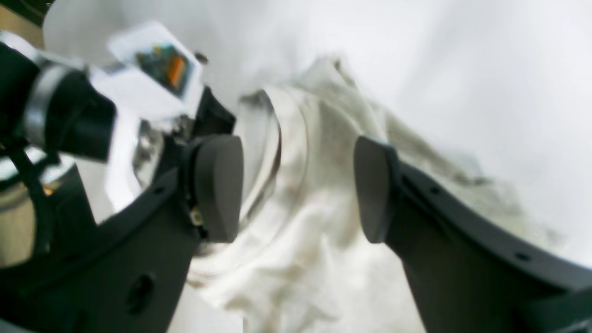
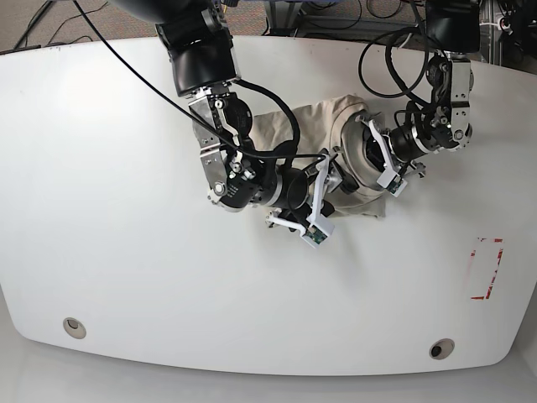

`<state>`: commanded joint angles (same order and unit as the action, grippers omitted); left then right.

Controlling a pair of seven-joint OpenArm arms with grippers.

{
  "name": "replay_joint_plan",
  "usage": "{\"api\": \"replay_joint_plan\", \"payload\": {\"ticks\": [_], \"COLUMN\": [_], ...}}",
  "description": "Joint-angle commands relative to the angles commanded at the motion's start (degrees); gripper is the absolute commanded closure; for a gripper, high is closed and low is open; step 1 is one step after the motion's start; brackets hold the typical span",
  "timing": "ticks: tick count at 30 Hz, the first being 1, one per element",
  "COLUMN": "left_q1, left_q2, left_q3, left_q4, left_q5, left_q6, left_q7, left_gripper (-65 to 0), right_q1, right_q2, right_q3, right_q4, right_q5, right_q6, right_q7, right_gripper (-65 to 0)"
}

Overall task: Layout the t-shirt on the table in an organized manner, then fold the t-shirt properly
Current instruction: 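Fold the strip end with the right gripper over toward the left gripper, then grasp the folded bundle edges with both grippers and tuck the fabric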

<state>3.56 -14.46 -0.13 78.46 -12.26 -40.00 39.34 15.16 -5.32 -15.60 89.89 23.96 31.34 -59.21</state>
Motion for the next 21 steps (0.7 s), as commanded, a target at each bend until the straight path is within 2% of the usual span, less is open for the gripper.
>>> {"api": "replay_joint_plan", "payload": {"ticks": [3, 7, 14, 18, 21], "left_q1": [0.1, -0.3, -0.4, -1.2, -1.3], "left_q2": [-0.1, -0.1, -0.1, -0.1, -0.1], "left_q3": [-1.9, -6.5, -7.5, -7.6, -7.6], "left_q4": [3.6, 7.1, 12.1, 14.6, 16.3], "left_q5": [0.0, 0.0, 0.0, -0.1, -0.2], "left_q6": [0.0, 0.0, 0.0, 0.0, 0.0], "left_q7": [1.2, 5.2, 6.2, 8.6, 8.9], "left_gripper": [-4.2, -4.3, -5.6, -20.7, -29.6], "right_q1": [0.0, 0.2, 1.4, 1.6, 1.6], "right_q2": [1.5, 3.0, 3.6, 3.4, 3.4], "right_q3": [0.0, 0.0, 0.0, 0.0, 0.0], "right_q4": [-0.1, -0.3, -0.4, -0.4, -0.4], "right_q5": [-0.1, -0.1, -0.1, -0.1, -0.1], "right_q6": [0.09, 0.09, 0.09, 0.09, 0.09], "right_q7": [0.1, 0.2, 0.3, 0.3, 0.3], "right_gripper": [-36.8, -36.8, -36.9, -36.9, -36.9]}}
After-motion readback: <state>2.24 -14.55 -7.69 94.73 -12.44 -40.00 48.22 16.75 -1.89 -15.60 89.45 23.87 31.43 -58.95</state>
